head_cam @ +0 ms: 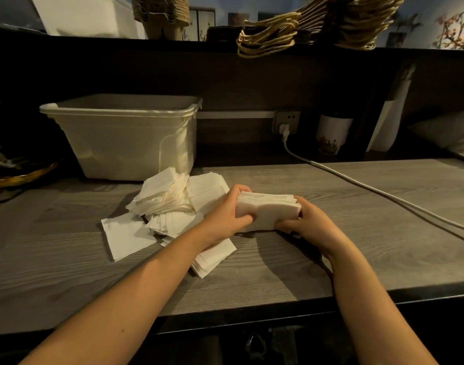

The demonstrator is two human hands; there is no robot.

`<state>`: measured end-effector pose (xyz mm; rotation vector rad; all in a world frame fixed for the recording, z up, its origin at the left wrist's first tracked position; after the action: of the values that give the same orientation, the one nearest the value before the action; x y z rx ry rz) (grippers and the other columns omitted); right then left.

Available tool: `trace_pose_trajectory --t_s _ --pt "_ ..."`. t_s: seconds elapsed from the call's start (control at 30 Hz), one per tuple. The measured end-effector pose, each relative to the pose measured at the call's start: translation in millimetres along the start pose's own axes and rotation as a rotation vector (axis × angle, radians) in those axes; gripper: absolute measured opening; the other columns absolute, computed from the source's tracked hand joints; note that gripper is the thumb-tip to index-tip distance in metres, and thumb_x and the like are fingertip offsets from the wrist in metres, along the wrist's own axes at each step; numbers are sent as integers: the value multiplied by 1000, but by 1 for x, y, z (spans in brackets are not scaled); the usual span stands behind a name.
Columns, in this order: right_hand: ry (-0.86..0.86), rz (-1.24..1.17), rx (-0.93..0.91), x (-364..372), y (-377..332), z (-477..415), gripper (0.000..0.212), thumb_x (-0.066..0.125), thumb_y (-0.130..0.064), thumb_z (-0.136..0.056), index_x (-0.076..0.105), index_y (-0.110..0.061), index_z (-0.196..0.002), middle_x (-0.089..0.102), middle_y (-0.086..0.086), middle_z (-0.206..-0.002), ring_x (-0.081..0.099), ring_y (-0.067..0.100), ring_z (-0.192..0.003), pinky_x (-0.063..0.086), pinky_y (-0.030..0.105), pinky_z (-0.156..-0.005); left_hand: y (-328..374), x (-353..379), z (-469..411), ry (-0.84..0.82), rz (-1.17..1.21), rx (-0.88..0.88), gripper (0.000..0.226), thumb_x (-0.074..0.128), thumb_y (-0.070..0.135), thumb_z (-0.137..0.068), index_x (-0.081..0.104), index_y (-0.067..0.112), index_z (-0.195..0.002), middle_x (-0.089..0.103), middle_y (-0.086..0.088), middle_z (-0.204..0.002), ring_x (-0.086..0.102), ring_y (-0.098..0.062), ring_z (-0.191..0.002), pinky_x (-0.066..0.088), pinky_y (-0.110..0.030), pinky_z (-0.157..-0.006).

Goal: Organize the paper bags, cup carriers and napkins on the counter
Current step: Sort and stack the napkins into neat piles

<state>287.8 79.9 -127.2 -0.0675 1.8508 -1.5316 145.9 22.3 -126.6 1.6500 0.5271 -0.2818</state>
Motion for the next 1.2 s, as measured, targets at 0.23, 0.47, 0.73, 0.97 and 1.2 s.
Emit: trace_pose_trajectory --t_s 0.23,0.47,0.73,0.97,1.2 --pt "-5 -384 -12 -4 -5 3 25 64 -10 -84 61 -23 -105 68 4 -101 64 22 -98 51 40 -90 10 -11 6 45 -6 61 72 71 13 -81 24 41 -126 40 11 -110 53 -4 -93 52 -15 -71" --pt "5 -699 -93 -4 -26 -1 23 58 -1 -83 63 -18 -98 67 0 -89 64 13 -86 51 26 -72 31 -9 11 83 -144 100 72 66 37 -83 22 39 -140 44 13 -120 50 -7 -105 50 -26 -84" --pt "56 -746 -47 10 -35 2 33 60 -10 -85 57 -13 -118 66 5 -106 66 16 -92 53 29 -73 34 -2 7 205 46 30 27 47 36 -95 33 25 -114 49 15 -95 55 -4 -87 48 -10 -65" --pt "83 -635 98 39 -24 9 26 44 -33 -98 49 -20 -121 63 4 -106 62 20 -97 54 39 -85 25 -2 9 301 173 -105 45 44 37 -95 27 18 -132 42 8 -108 47 -5 -91 40 -9 -59" --pt "149 -656 191 48 -21 7 26 42 -31 -99 47 -17 -120 61 8 -107 61 21 -95 54 37 -81 19 -1 9 348 96 -122 59 49 37 -94 16 21 -140 42 0 -127 43 -8 -97 40 -23 -76"
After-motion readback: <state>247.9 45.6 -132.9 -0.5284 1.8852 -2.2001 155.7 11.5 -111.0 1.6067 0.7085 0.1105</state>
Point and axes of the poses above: each hand's wrist, its own z-axis away from the middle knuckle, its own x-axis out of the palm, y = z × x, the point moved 8 cm from there along -z, towards the middle knuckle
